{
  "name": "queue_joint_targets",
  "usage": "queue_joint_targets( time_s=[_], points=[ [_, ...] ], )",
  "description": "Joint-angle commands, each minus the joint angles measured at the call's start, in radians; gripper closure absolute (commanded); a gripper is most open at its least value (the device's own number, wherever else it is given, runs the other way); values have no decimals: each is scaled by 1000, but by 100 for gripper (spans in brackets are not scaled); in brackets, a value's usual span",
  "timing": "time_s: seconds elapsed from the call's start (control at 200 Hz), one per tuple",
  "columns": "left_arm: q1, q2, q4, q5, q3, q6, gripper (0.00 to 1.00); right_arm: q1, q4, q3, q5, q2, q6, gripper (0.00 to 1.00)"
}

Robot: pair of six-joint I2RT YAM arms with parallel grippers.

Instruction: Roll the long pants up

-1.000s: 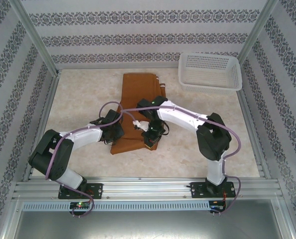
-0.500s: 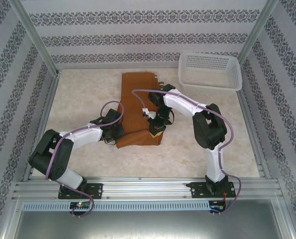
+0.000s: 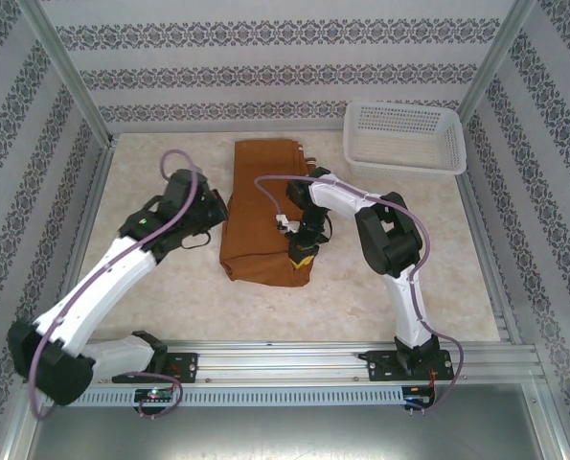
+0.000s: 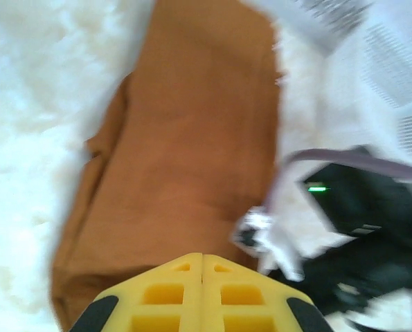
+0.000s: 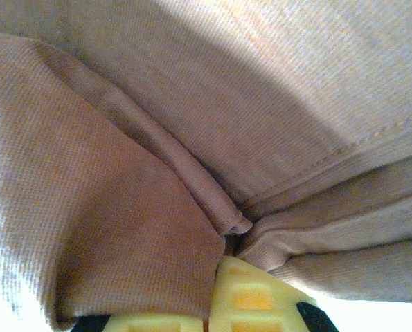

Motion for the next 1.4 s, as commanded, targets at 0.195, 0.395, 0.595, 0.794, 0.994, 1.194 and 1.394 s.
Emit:
queue_joint_targets(
  time_s=[0.195, 0.395, 0.595, 0.794, 0.994, 1.194, 1.394],
  points=[
    [-179, -136, 48, 140, -213, -325, 100, -7, 81, 29, 29, 55, -5, 100],
    [-307, -35, 154, 53, -261, -382, 100, -9, 85, 36, 25, 60, -8, 100],
    [-312, 164, 186, 34, -223, -336, 100, -9, 91, 29, 21, 49, -6, 100],
    [-311, 269, 185, 25, -211, -343, 100, -14, 84, 30, 26, 44, -13, 100],
    [-268, 351, 14, -151, -154, -242, 100, -21, 85, 19, 25, 41, -15, 100],
    [-163, 456, -137, -365, -74, -103, 100, -25, 78, 17, 27, 37, -16, 100],
    [-96, 558, -95, -375, -78, -62, 100, -30, 74, 12, 45, 28, -18, 97]
  ],
)
